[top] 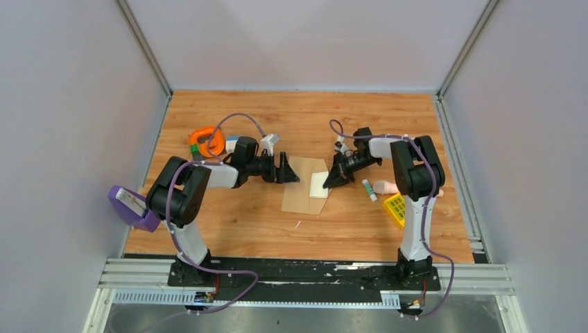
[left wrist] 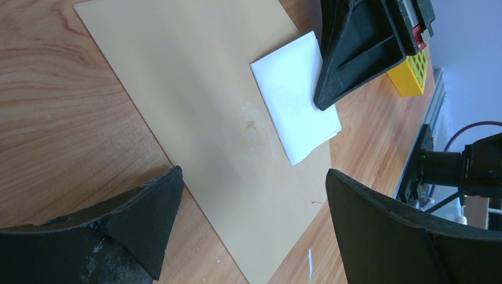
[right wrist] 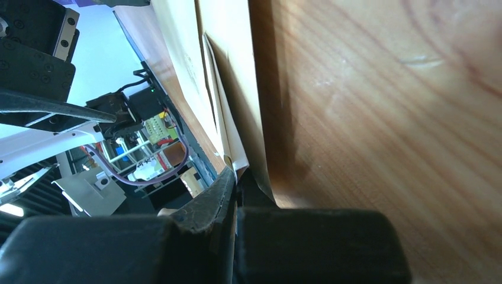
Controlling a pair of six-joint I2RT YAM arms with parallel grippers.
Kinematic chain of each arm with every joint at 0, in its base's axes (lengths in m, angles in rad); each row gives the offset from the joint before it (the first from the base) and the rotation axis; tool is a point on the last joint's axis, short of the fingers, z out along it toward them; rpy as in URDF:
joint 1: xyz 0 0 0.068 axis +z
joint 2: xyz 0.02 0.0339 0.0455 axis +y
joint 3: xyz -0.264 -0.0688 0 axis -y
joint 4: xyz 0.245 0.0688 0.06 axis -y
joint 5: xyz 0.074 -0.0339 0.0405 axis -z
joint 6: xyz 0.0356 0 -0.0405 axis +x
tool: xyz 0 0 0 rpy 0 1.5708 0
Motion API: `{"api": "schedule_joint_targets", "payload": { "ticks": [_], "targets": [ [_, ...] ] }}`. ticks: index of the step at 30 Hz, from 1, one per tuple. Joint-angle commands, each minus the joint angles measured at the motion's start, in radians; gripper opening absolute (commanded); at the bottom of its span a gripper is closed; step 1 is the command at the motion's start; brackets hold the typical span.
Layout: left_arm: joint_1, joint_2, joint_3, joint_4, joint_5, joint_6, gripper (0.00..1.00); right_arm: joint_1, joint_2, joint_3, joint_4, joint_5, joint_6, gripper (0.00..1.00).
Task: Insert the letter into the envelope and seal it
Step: Place the letter in the envelope.
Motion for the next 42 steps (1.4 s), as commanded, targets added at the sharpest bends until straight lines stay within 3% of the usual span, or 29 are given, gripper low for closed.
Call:
{"api": "schedule_joint_targets", "payload": {
  "ticks": [1, 42],
  "targets": [
    [-0.007, 0.019, -0.012, -0.047, -0.025, -0.011, 1.00, 0.005, 0.018, 0.040, 0.000, -0.013, -0.008, 0.00],
    [-0.007, 0.022, -0.012, -0.035, -0.013, -0.020, 1.00, 0.028, 0.051, 0.083, -0.012, -0.022, -0.015, 0.00]
  ]
}}
